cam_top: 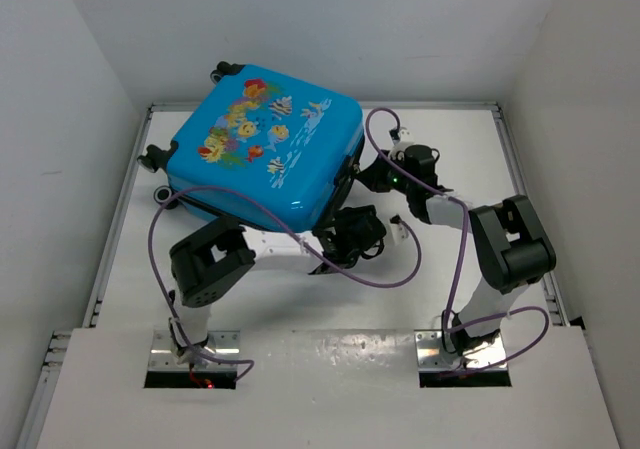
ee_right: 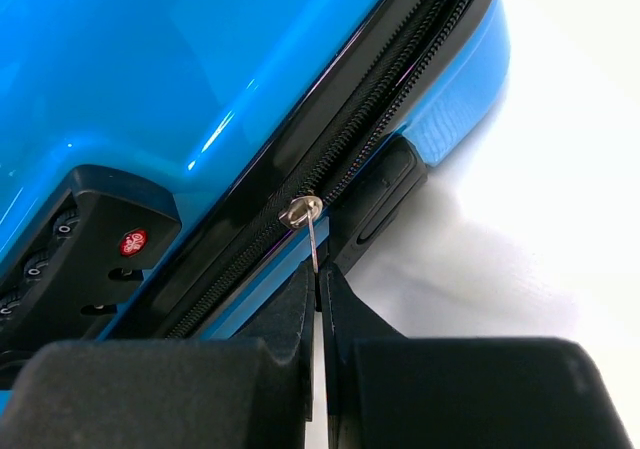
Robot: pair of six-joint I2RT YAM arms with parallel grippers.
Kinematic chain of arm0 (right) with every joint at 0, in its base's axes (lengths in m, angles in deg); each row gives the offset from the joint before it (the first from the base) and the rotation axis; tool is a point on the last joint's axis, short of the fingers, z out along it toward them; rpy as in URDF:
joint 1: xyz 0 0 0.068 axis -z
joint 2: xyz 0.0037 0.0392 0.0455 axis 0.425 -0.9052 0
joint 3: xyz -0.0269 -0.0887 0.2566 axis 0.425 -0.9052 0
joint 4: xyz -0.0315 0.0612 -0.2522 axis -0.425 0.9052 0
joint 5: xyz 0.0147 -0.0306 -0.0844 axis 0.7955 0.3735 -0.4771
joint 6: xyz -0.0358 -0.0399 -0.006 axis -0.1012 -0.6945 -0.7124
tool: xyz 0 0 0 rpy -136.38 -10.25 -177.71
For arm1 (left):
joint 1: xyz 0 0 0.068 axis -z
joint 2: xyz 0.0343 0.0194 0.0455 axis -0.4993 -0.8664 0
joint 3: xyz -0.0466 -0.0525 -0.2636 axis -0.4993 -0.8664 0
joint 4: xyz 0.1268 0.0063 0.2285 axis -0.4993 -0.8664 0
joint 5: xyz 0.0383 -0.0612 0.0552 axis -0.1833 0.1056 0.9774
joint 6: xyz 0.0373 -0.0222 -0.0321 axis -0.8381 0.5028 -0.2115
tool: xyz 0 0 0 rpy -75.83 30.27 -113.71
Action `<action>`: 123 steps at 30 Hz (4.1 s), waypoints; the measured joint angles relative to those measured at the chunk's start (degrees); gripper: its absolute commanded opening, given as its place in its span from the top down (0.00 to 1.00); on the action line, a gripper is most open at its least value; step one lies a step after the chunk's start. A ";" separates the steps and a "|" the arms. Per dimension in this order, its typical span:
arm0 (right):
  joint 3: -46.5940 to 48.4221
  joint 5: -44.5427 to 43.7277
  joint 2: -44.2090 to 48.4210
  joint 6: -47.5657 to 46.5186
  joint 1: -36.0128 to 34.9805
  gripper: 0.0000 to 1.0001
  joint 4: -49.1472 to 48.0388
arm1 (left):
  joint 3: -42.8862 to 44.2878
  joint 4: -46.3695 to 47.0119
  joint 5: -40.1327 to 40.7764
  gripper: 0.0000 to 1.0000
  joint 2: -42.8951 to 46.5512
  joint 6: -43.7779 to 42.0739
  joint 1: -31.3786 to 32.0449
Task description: Pack the luggage
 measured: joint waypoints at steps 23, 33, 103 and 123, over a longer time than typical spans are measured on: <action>0.52 0.81 -0.48 -0.02 1.27 1.00 -2.05 | 14.53 -10.40 0.76 0.45 -8.50 14.51 -6.34; 1.90 0.94 -1.77 -0.17 2.64 1.00 -3.30 | 19.32 -13.49 5.40 0.57 -12.83 16.68 -6.36; 0.66 7.85 -0.50 -5.29 0.24 1.00 0.52 | -37.70 -10.73 -26.71 1.00 43.10 -22.73 -20.85; 22.05 0.87 -19.30 0.09 -6.60 0.92 -1.70 | -43.65 -11.87 -26.27 0.68 50.69 -43.63 -29.18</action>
